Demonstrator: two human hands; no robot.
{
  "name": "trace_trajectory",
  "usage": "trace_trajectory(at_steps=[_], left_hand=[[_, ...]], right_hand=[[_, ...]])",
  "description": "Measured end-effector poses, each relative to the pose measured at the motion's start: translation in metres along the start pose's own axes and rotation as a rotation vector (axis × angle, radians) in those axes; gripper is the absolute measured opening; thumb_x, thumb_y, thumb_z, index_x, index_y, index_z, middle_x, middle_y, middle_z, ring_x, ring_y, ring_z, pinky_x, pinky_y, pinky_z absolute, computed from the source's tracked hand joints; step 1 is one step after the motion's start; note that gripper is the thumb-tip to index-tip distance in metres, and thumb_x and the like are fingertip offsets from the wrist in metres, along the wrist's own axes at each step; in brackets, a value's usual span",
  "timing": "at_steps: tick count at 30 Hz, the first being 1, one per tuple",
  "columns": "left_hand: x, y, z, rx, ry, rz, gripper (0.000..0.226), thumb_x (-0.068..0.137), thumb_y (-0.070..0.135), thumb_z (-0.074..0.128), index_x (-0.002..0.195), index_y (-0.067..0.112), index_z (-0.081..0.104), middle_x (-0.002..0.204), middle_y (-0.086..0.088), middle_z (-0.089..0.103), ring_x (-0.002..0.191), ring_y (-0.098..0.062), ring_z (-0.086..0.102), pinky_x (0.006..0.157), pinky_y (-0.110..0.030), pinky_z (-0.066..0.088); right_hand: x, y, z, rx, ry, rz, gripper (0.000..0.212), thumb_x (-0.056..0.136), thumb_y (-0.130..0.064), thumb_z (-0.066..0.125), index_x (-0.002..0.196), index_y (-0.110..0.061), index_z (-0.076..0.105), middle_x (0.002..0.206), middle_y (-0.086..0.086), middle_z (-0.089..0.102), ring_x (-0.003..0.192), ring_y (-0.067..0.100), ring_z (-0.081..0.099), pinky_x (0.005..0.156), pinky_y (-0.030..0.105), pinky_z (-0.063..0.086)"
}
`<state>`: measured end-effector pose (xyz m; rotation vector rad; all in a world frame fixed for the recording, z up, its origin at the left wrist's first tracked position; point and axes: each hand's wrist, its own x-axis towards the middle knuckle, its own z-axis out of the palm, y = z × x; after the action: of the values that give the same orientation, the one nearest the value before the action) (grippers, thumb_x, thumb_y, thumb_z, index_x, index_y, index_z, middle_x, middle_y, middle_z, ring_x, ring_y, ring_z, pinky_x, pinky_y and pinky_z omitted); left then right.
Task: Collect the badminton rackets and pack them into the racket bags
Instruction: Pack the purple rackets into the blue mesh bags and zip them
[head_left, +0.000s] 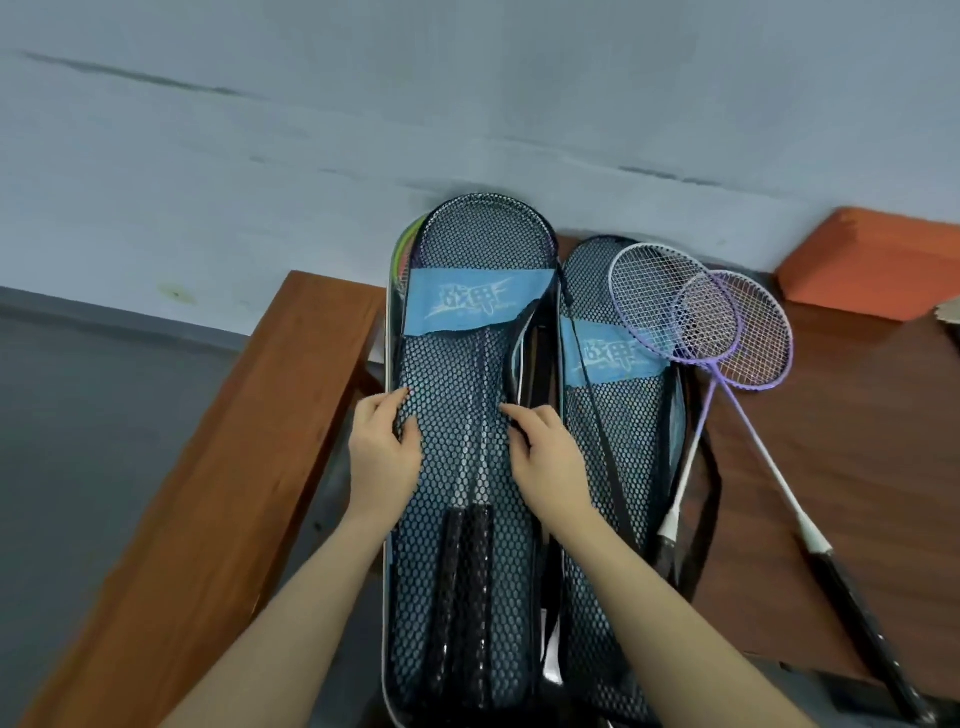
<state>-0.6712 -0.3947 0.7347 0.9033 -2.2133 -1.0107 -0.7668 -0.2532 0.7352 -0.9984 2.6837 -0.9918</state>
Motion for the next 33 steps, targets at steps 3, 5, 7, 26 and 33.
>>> trace_trajectory(at_steps=[3, 5, 7, 26, 33], left_hand=[[0.004, 0.0, -0.005, 0.016, 0.046, 0.044, 0.035, 0.087, -0.003, 0.056, 0.122, -0.002, 0.056, 0.11, -0.013, 0.054, 0.094, -0.007, 0.045, 0.08, 0.005, 0.029], [0.007, 0.002, -0.006, 0.017, 0.069, 0.064, 0.035, 0.087, -0.002, 0.056, 0.122, -0.002, 0.056, 0.109, -0.009, 0.052, 0.096, -0.008, 0.045, 0.082, 0.005, 0.028], [0.006, 0.0, -0.003, 0.015, 0.065, 0.034, 0.035, 0.089, 0.0, 0.054, 0.124, 0.0, 0.054, 0.11, -0.008, 0.051, 0.096, -0.007, 0.044, 0.08, 0.005, 0.027], [-0.033, 0.009, 0.028, 0.402, -0.249, 0.366, 0.036, 0.086, 0.033, 0.045, 0.104, 0.011, 0.066, 0.12, -0.008, 0.06, 0.118, -0.024, 0.05, 0.093, -0.036, 0.026], [-0.095, 0.047, 0.087, 0.419, -0.439, 0.475, 0.022, 0.079, 0.034, 0.062, 0.096, 0.021, 0.069, 0.099, 0.004, 0.065, 0.102, -0.018, 0.055, 0.082, -0.033, 0.023]], right_hand=[[-0.001, -0.01, -0.001, 0.066, 0.078, -0.064, 0.034, 0.095, -0.012, 0.048, 0.129, -0.008, 0.054, 0.105, 0.004, 0.055, 0.084, 0.015, 0.056, 0.07, 0.024, 0.047], [0.002, -0.018, -0.001, 0.102, 0.142, -0.087, 0.034, 0.095, -0.011, 0.049, 0.128, -0.006, 0.053, 0.104, 0.004, 0.055, 0.083, 0.011, 0.054, 0.07, 0.017, 0.043], [0.006, -0.02, 0.003, 0.102, 0.147, -0.088, 0.035, 0.095, -0.011, 0.048, 0.128, -0.006, 0.053, 0.104, 0.004, 0.055, 0.082, 0.013, 0.054, 0.068, 0.021, 0.045], [-0.047, 0.047, -0.01, 0.067, 0.065, 0.076, 0.029, 0.093, -0.016, 0.054, 0.121, -0.013, 0.059, 0.097, -0.001, 0.054, 0.087, 0.019, 0.056, 0.074, 0.032, 0.048], [-0.097, 0.133, -0.053, -0.301, -0.059, 0.414, 0.044, 0.083, -0.034, 0.066, 0.124, -0.019, 0.058, 0.108, 0.013, 0.055, 0.097, 0.039, 0.052, 0.08, 0.044, 0.042]])
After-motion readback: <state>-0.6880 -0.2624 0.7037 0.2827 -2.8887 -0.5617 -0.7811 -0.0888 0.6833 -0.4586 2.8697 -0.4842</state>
